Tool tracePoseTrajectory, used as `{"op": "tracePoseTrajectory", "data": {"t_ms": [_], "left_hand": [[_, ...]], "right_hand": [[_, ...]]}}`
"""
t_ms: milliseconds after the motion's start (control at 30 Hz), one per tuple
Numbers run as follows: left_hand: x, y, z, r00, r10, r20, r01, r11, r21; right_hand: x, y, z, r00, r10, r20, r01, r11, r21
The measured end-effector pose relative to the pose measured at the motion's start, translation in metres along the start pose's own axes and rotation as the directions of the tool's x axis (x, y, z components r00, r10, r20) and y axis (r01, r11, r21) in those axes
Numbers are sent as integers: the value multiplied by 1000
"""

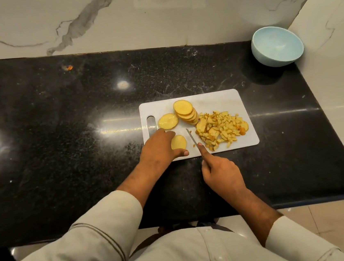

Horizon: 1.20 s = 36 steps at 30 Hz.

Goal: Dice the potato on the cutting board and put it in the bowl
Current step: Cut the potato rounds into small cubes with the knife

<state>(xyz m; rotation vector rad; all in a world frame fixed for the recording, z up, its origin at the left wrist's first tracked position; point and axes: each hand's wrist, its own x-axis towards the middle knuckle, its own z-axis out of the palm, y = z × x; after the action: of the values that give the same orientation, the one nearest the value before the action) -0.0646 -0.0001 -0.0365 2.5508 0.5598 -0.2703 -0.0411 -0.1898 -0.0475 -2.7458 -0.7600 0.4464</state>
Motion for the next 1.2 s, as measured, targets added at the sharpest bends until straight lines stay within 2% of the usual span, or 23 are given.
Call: {"op": "tracePoseTrajectory", "data": {"t_ms": [233, 333, 500, 633, 767, 833, 1033, 1100, 1200], "left_hand": [[8, 5, 1, 996, 82, 20, -83, 997, 11], [8, 12, 4, 1000, 25, -17, -25, 1000, 3], [8, 18, 10, 999, 26, -41, -22, 995, 97], [10, 18, 8, 1000, 16, -14, -15, 998, 65], [13, 20, 7, 1000, 6, -9, -5, 997, 77], [13, 19, 7, 1000, -9, -13, 9, 999, 52], [6, 16, 10, 994, -77, -74, 81, 996, 48], [7, 11, 6, 999, -34, -31, 34, 999, 18], [11, 0, -5, 983, 109, 147, -118, 991, 58]], "right_hand": [[5, -3, -2, 1000, -4, 26, 5, 999, -46], [6, -3, -2, 999, 22, 32, -20, 997, -76], [8, -9, 4, 997, 54, 49, -48, 993, -111], [12, -3, 2, 988, 149, -37, -151, 986, -69], [9, -6, 2, 993, 120, -4, -120, 990, -73], [9, -7, 2, 992, 122, -33, -123, 991, -50], [7, -7, -1, 992, 123, -7, -123, 989, -86], [8, -8, -5, 991, 135, 6, -134, 989, -69], [5, -11, -7, 994, 111, -15, -111, 994, -7]]}}
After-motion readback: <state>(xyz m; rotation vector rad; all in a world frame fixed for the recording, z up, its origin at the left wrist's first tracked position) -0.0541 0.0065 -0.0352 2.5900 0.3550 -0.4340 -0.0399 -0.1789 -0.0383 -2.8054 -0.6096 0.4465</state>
